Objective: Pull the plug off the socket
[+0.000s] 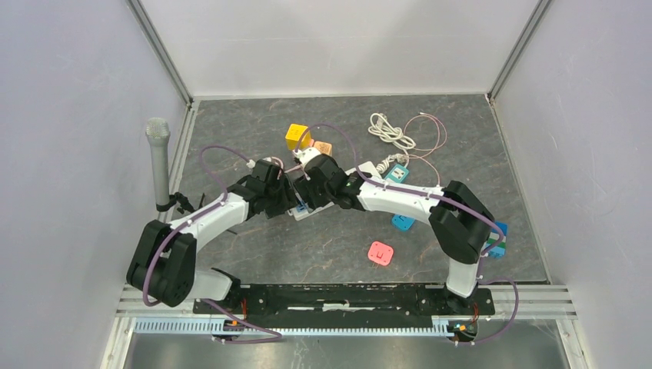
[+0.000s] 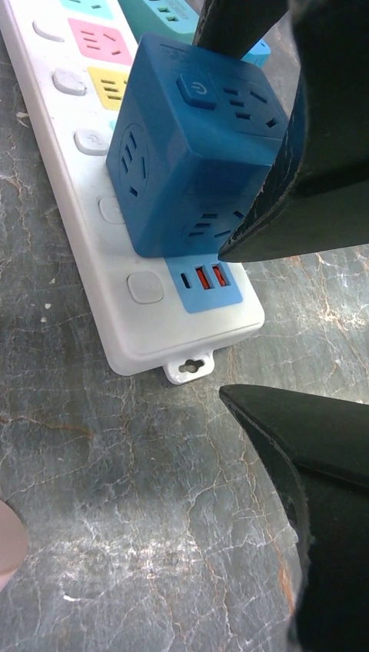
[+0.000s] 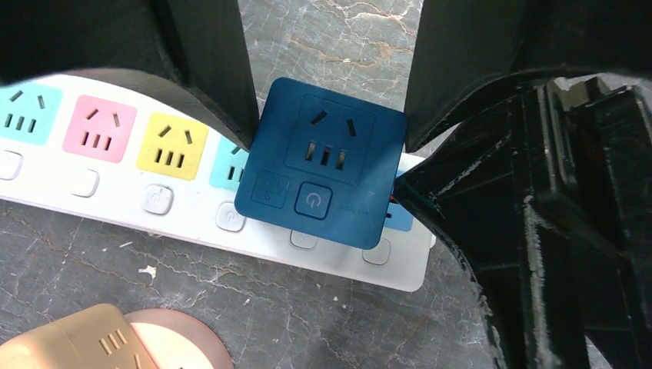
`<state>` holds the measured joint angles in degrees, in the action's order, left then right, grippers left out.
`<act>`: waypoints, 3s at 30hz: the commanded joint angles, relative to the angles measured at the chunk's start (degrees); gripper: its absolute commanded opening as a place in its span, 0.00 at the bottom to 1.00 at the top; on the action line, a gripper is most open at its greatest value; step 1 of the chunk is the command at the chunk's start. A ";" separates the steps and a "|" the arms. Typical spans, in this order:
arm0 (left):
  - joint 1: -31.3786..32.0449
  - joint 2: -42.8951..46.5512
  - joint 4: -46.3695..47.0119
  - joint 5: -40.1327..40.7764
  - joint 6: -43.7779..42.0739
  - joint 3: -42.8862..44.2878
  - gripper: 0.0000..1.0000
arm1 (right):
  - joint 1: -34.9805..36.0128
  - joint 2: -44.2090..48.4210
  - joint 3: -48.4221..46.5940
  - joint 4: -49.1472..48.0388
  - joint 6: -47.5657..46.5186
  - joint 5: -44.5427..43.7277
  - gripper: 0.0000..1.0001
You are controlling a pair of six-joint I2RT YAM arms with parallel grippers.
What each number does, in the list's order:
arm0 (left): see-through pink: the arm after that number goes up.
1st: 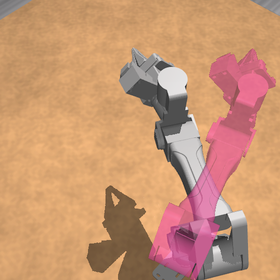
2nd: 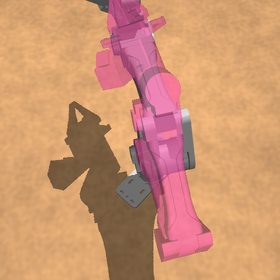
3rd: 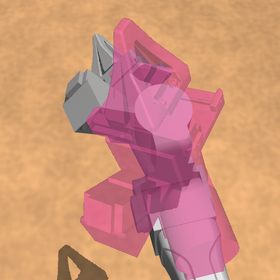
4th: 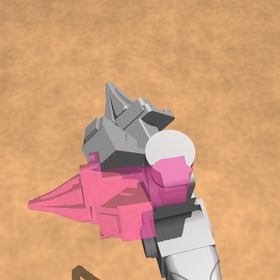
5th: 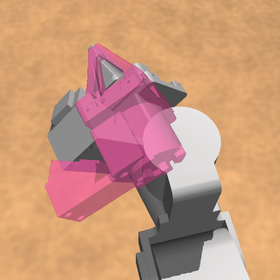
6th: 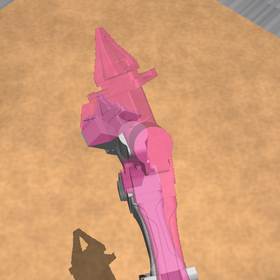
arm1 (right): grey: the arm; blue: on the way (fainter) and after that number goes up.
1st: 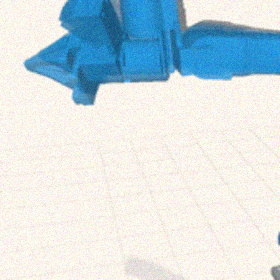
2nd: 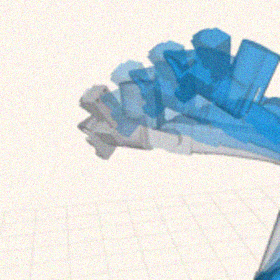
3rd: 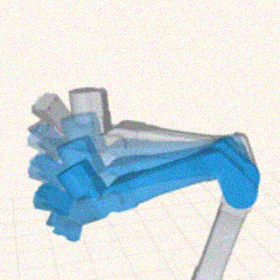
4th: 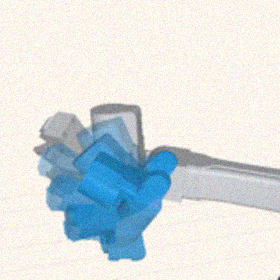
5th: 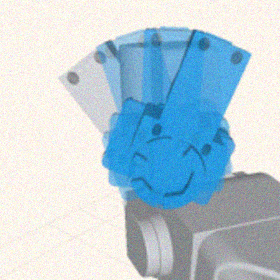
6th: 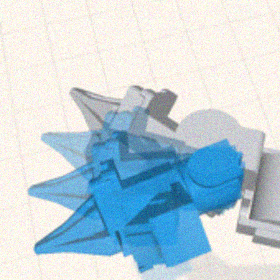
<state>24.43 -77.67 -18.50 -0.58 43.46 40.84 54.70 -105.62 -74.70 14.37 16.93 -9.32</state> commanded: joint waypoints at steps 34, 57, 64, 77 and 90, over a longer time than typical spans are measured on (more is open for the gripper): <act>-4.84 -8.06 -4.57 0.40 5.63 -3.51 0.40 | 0.71 -1.26 -3.13 -7.11 -5.18 3.11 0.00; -5.01 -8.61 -5.04 0.36 3.75 -3.68 0.40 | -0.38 4.18 1.50 -11.12 -5.96 1.12 0.00; -5.06 -9.26 -5.14 0.38 2.53 -3.14 0.40 | -5.23 5.60 2.71 -15.82 -0.12 10.34 0.00; -5.08 -10.48 -5.95 0.37 1.54 -2.00 0.40 | -4.24 5.21 2.11 -15.48 -0.35 8.61 0.00; -5.02 -9.40 -7.78 -0.97 0.66 -0.21 0.39 | -1.03 3.90 -1.74 -12.56 -5.03 2.97 0.00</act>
<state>19.94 -84.60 -17.10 -7.92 48.53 42.41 54.87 -105.86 -72.69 7.77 10.52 -9.17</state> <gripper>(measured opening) 0.403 0.680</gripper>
